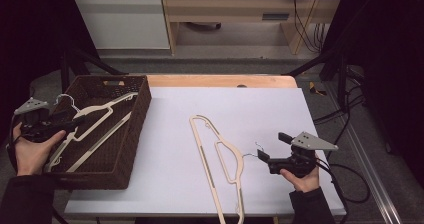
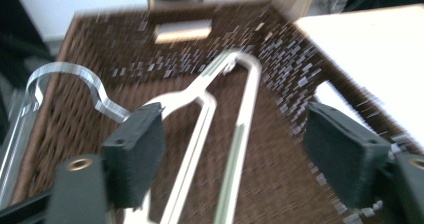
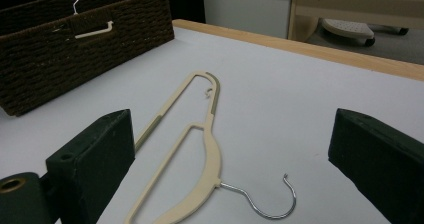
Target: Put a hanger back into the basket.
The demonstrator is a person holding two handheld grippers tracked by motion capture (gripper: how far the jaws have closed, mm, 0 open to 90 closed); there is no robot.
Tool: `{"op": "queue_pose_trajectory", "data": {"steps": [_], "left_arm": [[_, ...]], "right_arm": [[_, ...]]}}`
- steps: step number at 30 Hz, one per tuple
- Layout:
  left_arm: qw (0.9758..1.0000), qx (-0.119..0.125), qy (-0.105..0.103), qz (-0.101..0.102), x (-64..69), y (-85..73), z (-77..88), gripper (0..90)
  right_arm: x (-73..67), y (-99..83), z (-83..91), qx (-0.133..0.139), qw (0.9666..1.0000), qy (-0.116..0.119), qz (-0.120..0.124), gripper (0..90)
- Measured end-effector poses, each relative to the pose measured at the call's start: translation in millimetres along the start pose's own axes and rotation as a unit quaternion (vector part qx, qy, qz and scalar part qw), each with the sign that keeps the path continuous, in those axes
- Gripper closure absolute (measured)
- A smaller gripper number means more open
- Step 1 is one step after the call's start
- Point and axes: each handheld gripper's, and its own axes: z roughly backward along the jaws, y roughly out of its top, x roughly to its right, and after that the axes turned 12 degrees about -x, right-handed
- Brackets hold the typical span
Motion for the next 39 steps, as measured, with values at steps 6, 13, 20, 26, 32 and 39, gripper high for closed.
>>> {"op": "queue_pose_trajectory", "data": {"steps": [6,13,20,26,32,39], "left_arm": [[0.9977,0.047,-0.035,-0.033,36.6,9.0,13.6,12.2],[0.9909,0.083,-0.08,-0.069,82.7,14.9,14.6,10.1],[0.9842,0.085,-0.118,-0.1,118.7,14.2,4.1,8.7],[0.9777,0.095,-0.15,-0.112,154.1,10.2,-10.4,8.5],[0.9737,0.076,-0.167,-0.135,181.7,11.9,-26.1,8.9],[0.9671,0.056,-0.188,-0.162,214.7,17.4,-46.9,9.1]], "right_arm": [[0.4,0.5,3.3,0.007,0.9999,-0.006,-0.005,4.9],[0.7,0.0,4.1,0.008,0.9999,-0.005,-0.005,4.8],[2.8,-0.8,5.5,0.012,0.9999,-0.007,-0.008,4.8],[2.4,-1.0,5.9,0.011,0.9999,-0.006,-0.007,4.7],[3.3,-0.8,7.4,0.014,0.9999,-0.008,-0.005,4.7],[4.5,-0.8,9.7,0.014,0.9999,-0.006,-0.003,4.7]]}}
